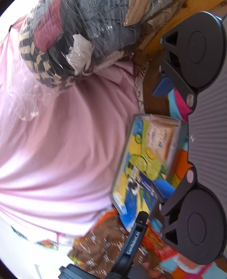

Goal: Organize snacks
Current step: 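Release the blue stick into the tray with the left tool while the right tool drops the toast bag, then move both tools back over the remaining snacks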

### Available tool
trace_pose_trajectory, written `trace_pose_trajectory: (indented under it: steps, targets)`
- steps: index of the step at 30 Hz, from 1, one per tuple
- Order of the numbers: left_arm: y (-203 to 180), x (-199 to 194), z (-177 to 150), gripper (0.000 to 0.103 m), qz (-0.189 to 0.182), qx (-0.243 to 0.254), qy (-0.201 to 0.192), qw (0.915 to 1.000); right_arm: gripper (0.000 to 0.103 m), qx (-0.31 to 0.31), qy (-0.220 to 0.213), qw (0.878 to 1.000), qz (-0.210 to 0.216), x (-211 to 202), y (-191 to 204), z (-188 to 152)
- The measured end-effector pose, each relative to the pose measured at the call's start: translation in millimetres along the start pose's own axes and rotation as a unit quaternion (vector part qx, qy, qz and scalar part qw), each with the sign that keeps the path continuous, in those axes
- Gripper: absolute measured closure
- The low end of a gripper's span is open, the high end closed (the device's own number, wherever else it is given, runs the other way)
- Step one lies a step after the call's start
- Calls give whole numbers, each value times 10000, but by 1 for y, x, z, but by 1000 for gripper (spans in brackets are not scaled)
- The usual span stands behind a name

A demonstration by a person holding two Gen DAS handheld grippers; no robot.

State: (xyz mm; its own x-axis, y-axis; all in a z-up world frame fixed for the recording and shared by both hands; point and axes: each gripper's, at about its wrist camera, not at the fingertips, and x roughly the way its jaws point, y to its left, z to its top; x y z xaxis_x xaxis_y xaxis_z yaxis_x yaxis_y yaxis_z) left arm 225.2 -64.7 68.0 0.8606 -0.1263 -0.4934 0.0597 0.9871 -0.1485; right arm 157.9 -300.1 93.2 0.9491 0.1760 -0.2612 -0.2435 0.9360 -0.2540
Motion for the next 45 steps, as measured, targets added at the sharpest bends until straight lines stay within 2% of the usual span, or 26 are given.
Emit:
trace_pose_trajectory:
  steps: [8,14,22,30,37,45]
  targets:
    - [5,-21,-30,1,-153,185,663,9975,0,-353,411,9972,518,-31,18,-23]
    - [7,-29,-44,1,-180,227,924,9953,0,-607,809,9911,869,-44,34,-44]
    - [7,-33,-66,1,-194,357,1312,9905,0,-733,1506,9775,1285,-53,50,-70]
    - [5,-34,-83,1,-246,576,1633,9846,0,-522,2248,9576,1724,-52,60,-86]
    - [0,-29,-92,1,-212,696,1859,9799,0,-205,2693,9469,1746,-41,60,-91]
    - [-4,-24,-97,1,-216,801,1974,9768,0,205,2989,9385,1717,-29,57,-93]
